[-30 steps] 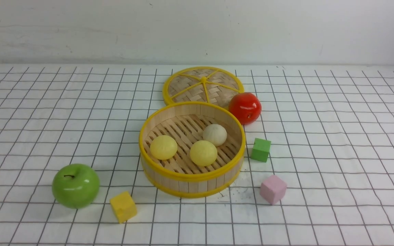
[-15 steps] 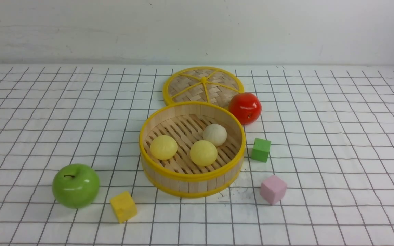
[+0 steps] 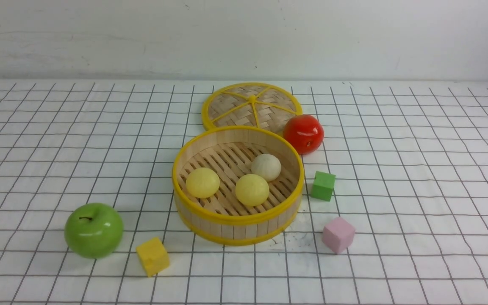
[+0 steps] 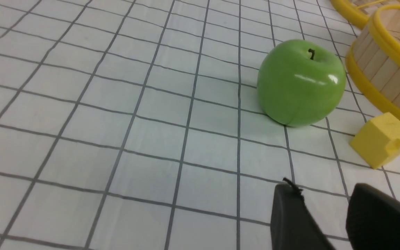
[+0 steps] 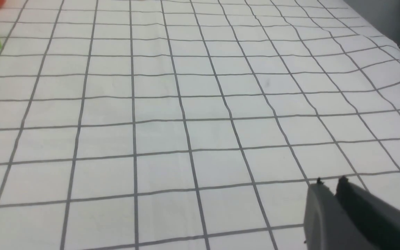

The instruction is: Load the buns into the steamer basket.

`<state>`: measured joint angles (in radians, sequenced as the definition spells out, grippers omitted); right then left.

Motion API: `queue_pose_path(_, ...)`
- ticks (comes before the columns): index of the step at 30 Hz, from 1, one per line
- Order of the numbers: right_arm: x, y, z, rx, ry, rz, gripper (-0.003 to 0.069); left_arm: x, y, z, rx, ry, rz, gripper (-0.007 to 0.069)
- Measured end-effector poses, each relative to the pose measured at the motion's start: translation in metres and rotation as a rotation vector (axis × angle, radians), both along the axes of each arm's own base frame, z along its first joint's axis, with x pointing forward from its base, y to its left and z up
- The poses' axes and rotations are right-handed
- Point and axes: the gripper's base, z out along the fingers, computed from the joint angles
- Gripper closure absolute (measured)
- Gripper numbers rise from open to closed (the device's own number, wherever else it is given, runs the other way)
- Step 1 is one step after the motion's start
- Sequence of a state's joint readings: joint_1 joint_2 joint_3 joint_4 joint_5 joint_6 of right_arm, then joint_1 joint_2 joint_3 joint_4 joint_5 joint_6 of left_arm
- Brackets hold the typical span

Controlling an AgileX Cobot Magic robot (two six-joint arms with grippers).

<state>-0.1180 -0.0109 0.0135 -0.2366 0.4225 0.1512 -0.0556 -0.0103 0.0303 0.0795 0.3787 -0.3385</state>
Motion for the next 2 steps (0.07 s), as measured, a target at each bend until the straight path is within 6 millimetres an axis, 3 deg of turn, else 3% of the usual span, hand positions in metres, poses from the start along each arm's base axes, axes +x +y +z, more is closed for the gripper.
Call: queue_pose_path(2,0.0000,0.0000,0.0000,0.000,0.000,0.000,0.0592,0.0001,0.0000,0.0003,0.000,-0.003,0.000,0.0386)
